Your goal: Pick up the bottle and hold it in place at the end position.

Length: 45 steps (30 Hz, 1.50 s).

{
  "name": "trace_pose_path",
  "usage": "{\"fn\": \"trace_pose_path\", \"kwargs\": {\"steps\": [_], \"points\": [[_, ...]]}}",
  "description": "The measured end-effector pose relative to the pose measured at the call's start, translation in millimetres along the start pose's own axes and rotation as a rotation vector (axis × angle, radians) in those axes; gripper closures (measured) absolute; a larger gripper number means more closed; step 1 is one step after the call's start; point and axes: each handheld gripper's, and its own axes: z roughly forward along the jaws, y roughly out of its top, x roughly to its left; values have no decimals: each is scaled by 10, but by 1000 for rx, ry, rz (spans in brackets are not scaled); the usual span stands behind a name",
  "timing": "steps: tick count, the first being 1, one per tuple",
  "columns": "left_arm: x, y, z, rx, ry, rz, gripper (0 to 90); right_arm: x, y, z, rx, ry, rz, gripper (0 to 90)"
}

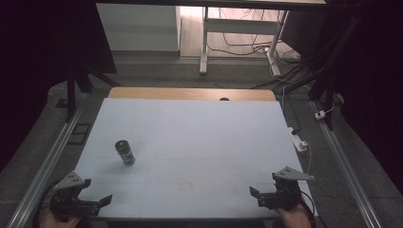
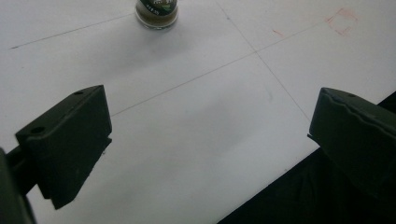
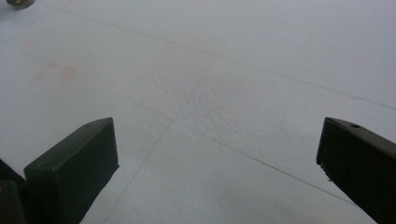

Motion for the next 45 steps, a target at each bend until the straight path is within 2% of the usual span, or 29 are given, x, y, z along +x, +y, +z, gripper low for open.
{"fn": "trace_pose_path", "kwargs": {"steps": [5,9,18,25,31,35,45], "points": [[-6,-5,-9,-3,7,-1,0,12,5,9,5,8,-11,0],[-8,-1,-12,-16,-6,-9,0,2,3,7,5,11,-5,0],[-34,13,13,3,10,11,0,-3,6,15,15,17,0,0],[-32,24,29,21,9,6,0,-6,9,24,24,20,0,0],[-24,41,29,13,-13,-9,0,-3,13,37,37,25,0,0],[-39,59,41,-1,-10,8,0,3,15,46,44,24,-11,0],[-3,67,46,-24,-21,10,0,7,17,52,51,29,-14,0]]}}
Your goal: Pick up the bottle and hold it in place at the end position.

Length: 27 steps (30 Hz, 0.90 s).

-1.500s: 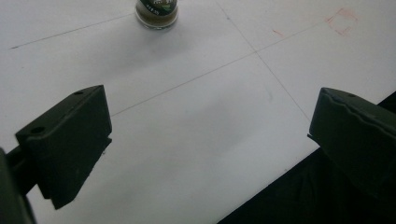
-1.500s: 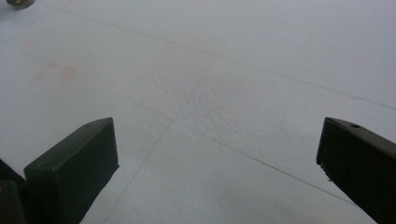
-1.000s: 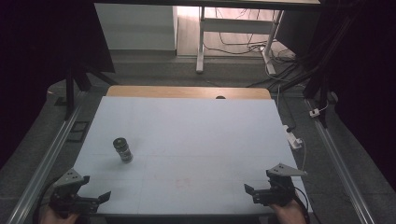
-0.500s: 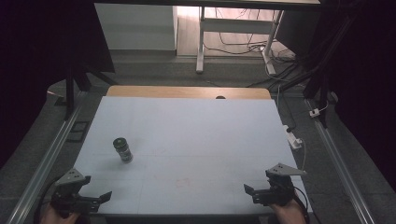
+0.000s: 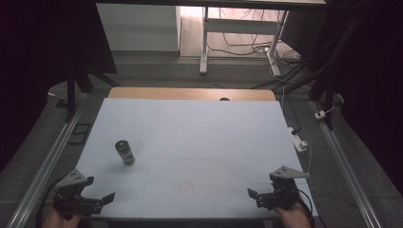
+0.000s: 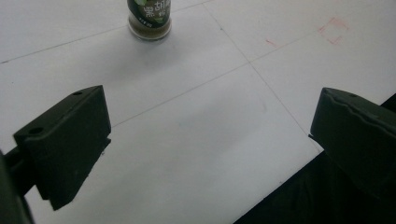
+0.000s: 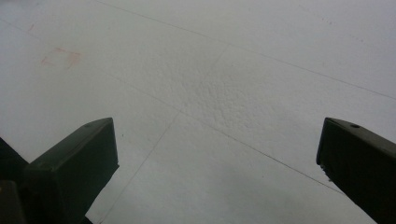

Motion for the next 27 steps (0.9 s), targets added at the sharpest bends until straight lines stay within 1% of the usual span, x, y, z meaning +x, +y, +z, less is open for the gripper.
{"fn": "trace_pose_path", "kwargs": {"steps": [3,7,14,18,21,23,27], "points": [[7,11,8,-2,-6,6,0,4,1,3,2,2,-2,0],[22,43,19,-3,-35,10,0,5,1,6,3,4,-4,0],[48,110,75,-23,-72,18,0,9,3,11,7,6,-10,0],[57,132,115,-30,-83,29,0,12,4,14,10,6,-13,0],[67,147,145,-40,-82,29,0,13,4,16,12,7,-18,0],[73,161,168,-37,-77,29,0,14,5,16,14,7,-20,0],[73,192,212,-38,-61,47,0,15,5,19,14,10,-20,0]]}}
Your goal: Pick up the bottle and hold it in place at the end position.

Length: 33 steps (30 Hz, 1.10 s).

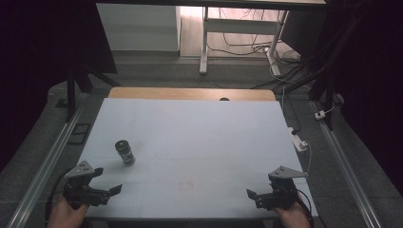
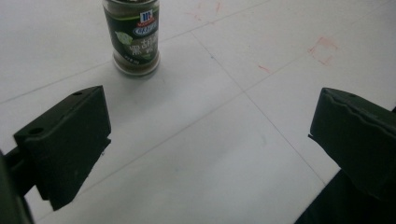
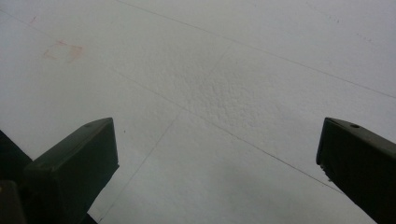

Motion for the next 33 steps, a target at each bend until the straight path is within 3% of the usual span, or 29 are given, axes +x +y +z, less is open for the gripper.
{"fn": "trace_pose_path", "kwargs": {"steps": [11,17,24,33], "points": [[37,83,70,-21,34,-1,0,2,2,3,3,0,-2,0],[60,145,158,13,60,15,0,5,3,5,8,-1,-3,0],[102,233,238,20,86,25,0,5,3,10,9,-1,-7,0],[248,308,317,19,90,42,0,5,6,13,15,0,-7,0]]}}
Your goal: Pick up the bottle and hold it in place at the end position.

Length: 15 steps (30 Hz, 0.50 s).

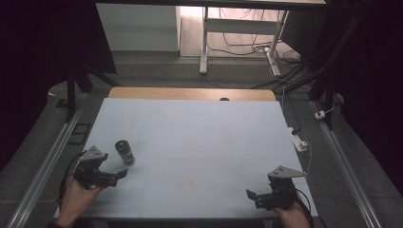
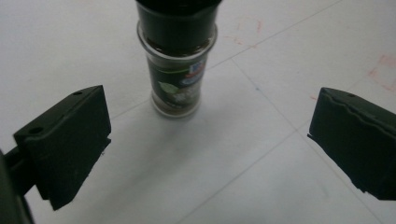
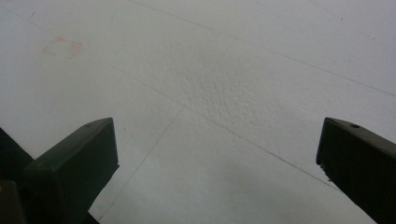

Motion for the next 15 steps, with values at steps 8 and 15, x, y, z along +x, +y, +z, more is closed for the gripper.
{"fn": "trace_pose_path", "kwargs": {"steps": [8,15], "points": [[109,60,165,33,18,34,0,-1,1,3,3,2,0,0],[217,107,310,50,-17,46,0,0,1,3,4,3,-3,0]]}}
